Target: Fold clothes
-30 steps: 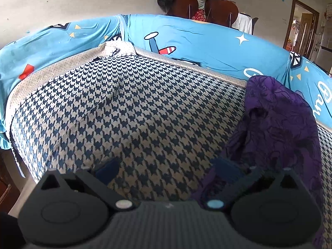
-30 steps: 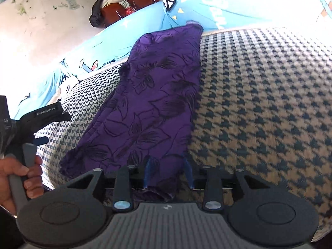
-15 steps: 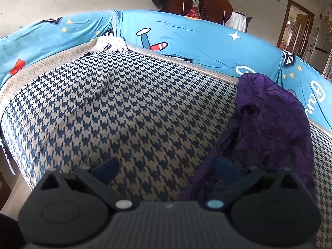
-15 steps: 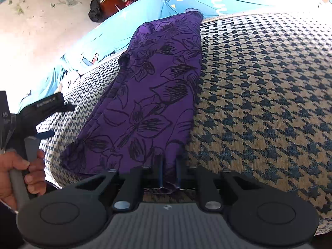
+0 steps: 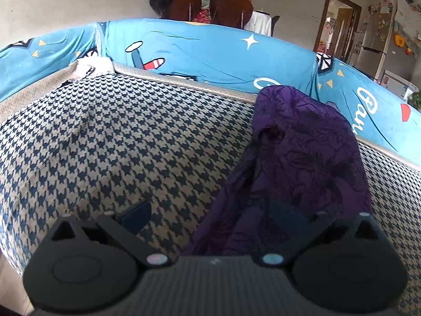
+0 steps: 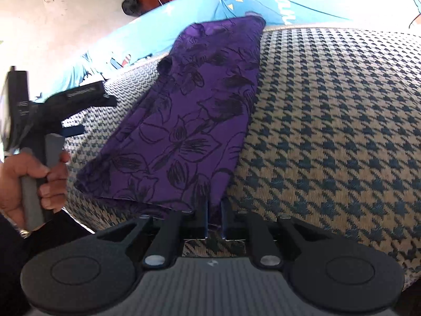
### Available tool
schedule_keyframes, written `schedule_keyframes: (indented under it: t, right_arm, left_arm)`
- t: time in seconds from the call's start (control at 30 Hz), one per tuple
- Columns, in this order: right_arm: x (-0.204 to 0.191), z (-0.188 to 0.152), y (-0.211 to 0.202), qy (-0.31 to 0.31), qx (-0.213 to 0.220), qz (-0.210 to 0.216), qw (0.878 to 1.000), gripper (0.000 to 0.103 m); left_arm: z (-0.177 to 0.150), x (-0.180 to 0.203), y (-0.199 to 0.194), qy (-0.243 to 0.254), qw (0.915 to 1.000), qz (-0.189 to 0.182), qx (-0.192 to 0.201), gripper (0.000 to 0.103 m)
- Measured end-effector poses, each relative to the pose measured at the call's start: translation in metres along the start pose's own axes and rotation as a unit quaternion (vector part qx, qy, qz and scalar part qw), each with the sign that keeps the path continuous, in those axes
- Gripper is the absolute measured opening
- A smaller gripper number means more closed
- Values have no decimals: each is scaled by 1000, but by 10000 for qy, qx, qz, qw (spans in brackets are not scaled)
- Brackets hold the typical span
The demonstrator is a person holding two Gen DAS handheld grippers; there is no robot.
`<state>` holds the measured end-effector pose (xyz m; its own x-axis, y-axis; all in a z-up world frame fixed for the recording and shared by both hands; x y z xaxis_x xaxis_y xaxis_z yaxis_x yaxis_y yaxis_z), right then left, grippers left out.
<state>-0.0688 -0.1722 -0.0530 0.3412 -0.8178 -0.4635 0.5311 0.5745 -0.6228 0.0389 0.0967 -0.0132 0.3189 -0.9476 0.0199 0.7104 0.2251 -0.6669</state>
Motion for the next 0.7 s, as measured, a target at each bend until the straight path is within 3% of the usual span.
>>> schedule_keyframes:
  t: [0.3, 0.43, 0.57, 0.7]
  right_arm:
    - [13, 21, -16, -392, 293, -44, 9988, 14]
    - [21, 34, -10, -466, 246, -16, 9986, 18]
    - [20, 49, -4, -682, 240, 53, 9974, 25]
    - [17, 57, 7, -879, 236, 50, 9958, 29]
  left_arm:
    - [5, 36, 17, 406, 9977, -532, -110, 103]
    - [8, 50, 25, 732, 9957, -563, -90, 102]
    - [14, 55, 38, 822, 9940, -701, -187, 92]
    - [17, 59, 47, 925, 9926, -753, -219, 88]
Point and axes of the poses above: each gripper's, at about its wrist camera, not at the fingertips, and y roughly the way its jaws point, x to its right, z to its top, the point moved 8 cm from there along y, roughly the way its jaws point, and after that the axes turned 11 degrees about z, right-handed, at the moved point
